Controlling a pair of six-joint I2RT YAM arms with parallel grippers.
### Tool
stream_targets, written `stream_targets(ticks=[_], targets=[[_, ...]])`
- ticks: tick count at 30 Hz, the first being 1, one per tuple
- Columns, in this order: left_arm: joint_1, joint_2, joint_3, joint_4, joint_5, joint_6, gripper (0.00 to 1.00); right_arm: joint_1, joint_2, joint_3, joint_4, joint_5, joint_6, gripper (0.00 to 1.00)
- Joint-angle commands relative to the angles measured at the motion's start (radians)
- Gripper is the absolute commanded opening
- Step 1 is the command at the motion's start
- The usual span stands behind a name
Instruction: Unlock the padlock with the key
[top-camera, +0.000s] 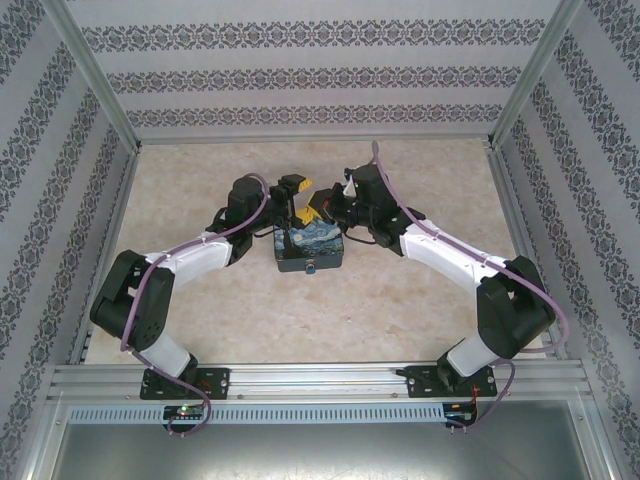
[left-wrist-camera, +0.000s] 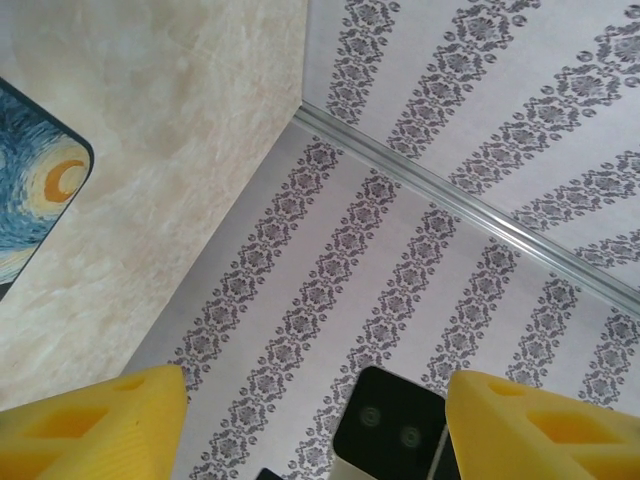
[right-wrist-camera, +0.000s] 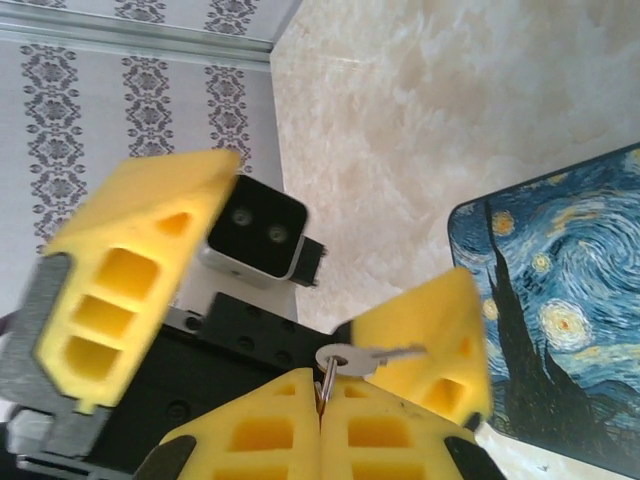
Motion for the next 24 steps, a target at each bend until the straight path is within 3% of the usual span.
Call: stream_targets(ticks=[1, 6, 24], targets=[[-0.019, 0.006, -0.008, 0.062, 0.001, 0.003, 0.70, -0.012, -0.025, 0.022, 0.040, -0.028, 0.009, 0.00], [-0.020, 0.012, -0.006, 0.089, -0.002, -0.014, 0.69, -0.012, -0.023, 0.013, 0.061, -0.033, 0.023, 0.00], [-0.021, 0.004, -0.021, 0.097, -0.014, -0.020, 0.50, -0.022, -0.055, -0.054, 0.101, -0.031, 0.049, 0.00]])
